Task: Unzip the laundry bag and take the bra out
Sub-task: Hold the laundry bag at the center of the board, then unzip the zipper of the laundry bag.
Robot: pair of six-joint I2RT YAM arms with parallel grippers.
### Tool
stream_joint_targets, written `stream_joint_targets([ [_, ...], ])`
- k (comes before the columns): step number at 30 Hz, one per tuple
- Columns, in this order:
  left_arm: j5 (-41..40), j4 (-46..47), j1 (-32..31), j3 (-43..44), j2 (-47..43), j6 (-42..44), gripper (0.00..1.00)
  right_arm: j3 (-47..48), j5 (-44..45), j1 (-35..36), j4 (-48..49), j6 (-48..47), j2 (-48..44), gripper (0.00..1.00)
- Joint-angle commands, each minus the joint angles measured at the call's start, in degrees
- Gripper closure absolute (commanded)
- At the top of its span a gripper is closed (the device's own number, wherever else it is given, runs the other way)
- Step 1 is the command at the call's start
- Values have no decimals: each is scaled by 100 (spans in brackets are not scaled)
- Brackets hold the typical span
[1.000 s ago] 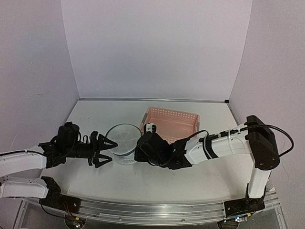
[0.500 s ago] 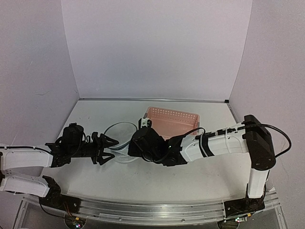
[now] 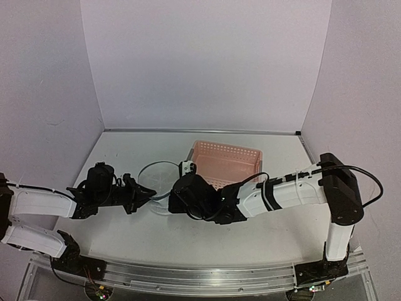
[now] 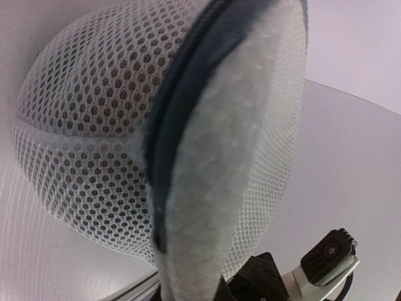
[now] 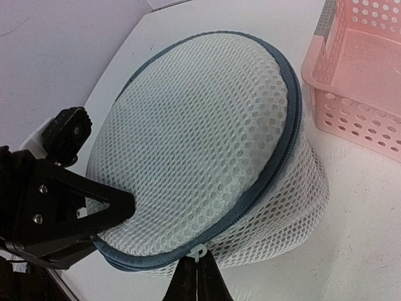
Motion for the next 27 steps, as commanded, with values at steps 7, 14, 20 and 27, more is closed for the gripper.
stream_joint_targets([
  [7, 546, 395, 242, 341, 77, 583, 100, -810, -422, 85, 335, -828, -1039, 100],
  [14, 1682, 375, 269, 658, 373, 1294, 100, -1601, -904, 85, 440, -1825, -1714, 100],
  [20, 2443, 242, 269, 857, 363, 1899, 100, -2319, -975, 85, 440, -2633, -2327, 100],
  [27, 2879, -403, 265, 1138, 389, 2623, 100, -2992, -842, -70, 355, -3169, -2944, 100],
])
